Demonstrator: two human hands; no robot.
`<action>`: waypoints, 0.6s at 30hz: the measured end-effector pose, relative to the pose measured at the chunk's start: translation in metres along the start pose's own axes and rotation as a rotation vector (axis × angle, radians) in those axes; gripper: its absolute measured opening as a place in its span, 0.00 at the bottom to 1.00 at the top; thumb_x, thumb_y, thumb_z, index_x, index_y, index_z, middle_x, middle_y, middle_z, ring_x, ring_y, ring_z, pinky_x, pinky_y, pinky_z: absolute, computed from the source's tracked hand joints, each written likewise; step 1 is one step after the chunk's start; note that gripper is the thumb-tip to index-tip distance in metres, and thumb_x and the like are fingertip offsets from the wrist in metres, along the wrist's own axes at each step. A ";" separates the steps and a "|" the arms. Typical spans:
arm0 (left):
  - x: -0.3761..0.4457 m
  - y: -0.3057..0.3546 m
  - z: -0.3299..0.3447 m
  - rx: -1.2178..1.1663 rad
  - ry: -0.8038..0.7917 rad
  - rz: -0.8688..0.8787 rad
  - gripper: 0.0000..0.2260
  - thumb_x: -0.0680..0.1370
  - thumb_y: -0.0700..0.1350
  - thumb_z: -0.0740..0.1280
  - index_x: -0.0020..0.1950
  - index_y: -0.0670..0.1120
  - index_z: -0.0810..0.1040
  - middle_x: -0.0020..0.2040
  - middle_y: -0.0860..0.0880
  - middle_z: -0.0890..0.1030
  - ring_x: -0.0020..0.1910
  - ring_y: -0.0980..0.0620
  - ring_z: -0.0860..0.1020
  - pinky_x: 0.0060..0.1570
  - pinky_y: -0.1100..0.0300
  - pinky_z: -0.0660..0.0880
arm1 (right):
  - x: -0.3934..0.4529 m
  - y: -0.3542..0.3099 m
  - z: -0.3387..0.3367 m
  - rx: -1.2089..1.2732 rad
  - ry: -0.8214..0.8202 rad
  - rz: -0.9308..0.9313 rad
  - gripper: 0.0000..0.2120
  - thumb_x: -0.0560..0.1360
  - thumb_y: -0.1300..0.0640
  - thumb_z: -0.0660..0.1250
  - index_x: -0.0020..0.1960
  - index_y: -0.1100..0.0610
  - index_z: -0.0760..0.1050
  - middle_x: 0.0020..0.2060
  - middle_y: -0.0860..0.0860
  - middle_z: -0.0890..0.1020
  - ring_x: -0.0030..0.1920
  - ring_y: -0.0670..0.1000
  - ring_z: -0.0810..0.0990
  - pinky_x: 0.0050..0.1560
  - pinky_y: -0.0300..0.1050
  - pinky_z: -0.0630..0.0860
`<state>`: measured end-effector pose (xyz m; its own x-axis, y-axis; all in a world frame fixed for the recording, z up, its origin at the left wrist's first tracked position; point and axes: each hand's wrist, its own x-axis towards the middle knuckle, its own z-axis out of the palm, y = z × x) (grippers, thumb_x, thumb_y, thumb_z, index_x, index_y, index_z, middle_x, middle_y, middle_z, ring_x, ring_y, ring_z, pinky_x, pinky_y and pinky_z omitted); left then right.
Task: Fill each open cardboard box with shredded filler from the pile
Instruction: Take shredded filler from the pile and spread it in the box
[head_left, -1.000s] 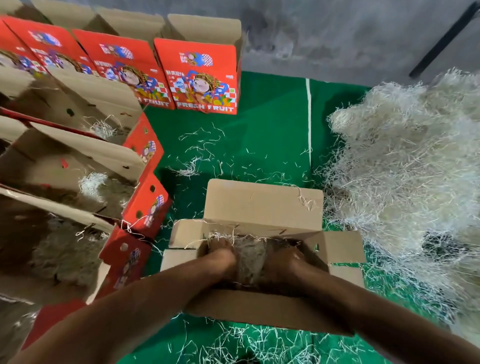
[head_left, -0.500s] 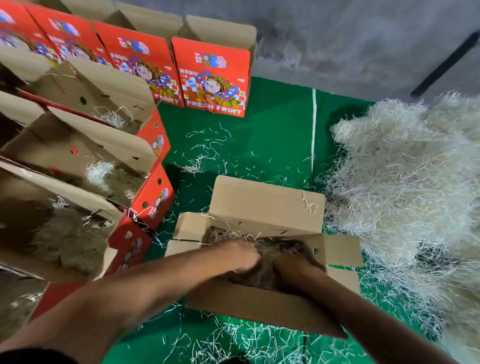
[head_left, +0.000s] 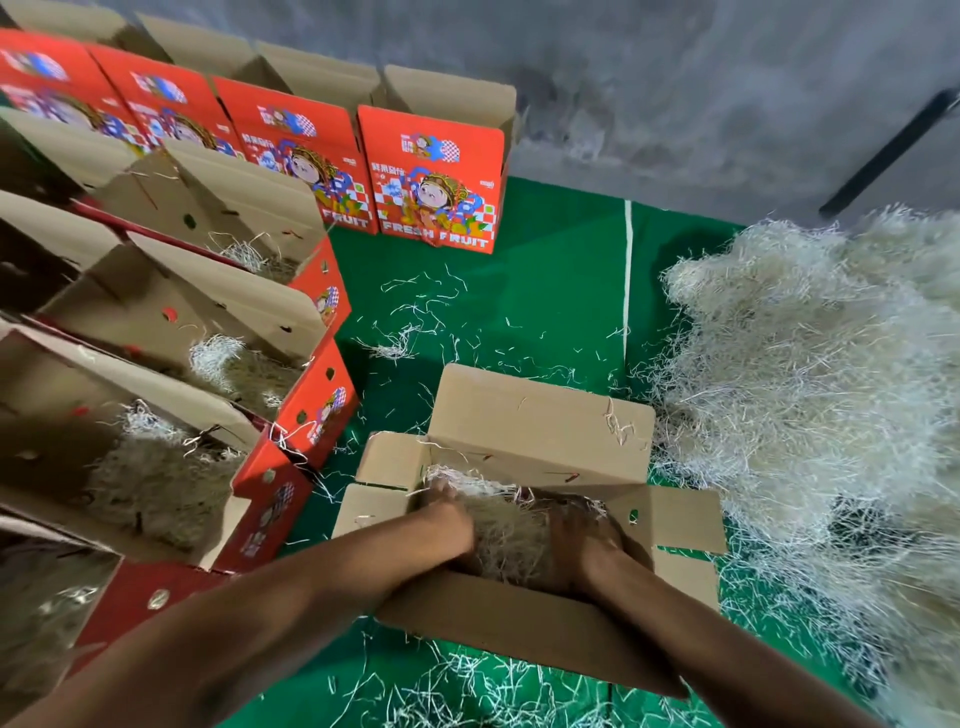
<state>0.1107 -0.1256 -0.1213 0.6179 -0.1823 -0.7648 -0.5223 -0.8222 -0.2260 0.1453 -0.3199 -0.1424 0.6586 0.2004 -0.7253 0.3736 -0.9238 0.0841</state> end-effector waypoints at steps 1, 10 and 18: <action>0.000 -0.002 -0.001 -0.172 0.022 -0.061 0.21 0.82 0.48 0.58 0.74 0.44 0.69 0.77 0.42 0.62 0.76 0.41 0.58 0.76 0.43 0.52 | -0.002 0.002 0.000 -0.010 0.004 -0.036 0.36 0.76 0.40 0.66 0.77 0.55 0.62 0.73 0.58 0.68 0.73 0.60 0.68 0.71 0.55 0.66; -0.021 -0.003 -0.014 -0.288 0.083 -0.106 0.17 0.82 0.38 0.60 0.71 0.39 0.72 0.73 0.39 0.69 0.70 0.41 0.69 0.70 0.45 0.65 | 0.007 -0.039 -0.033 -0.103 0.161 -0.449 0.21 0.84 0.54 0.56 0.77 0.50 0.64 0.78 0.51 0.63 0.74 0.54 0.67 0.69 0.49 0.70; -0.003 -0.004 -0.008 -0.319 -0.131 -0.111 0.16 0.83 0.48 0.59 0.68 0.45 0.75 0.73 0.43 0.71 0.74 0.44 0.65 0.75 0.43 0.50 | 0.004 0.003 -0.023 -0.025 0.237 -0.067 0.24 0.82 0.69 0.52 0.77 0.68 0.54 0.74 0.65 0.64 0.71 0.63 0.69 0.66 0.54 0.72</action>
<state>0.1160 -0.1262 -0.1133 0.5691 -0.0290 -0.8218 -0.2340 -0.9638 -0.1280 0.1641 -0.3144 -0.1295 0.7656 0.3342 -0.5498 0.4355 -0.8981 0.0606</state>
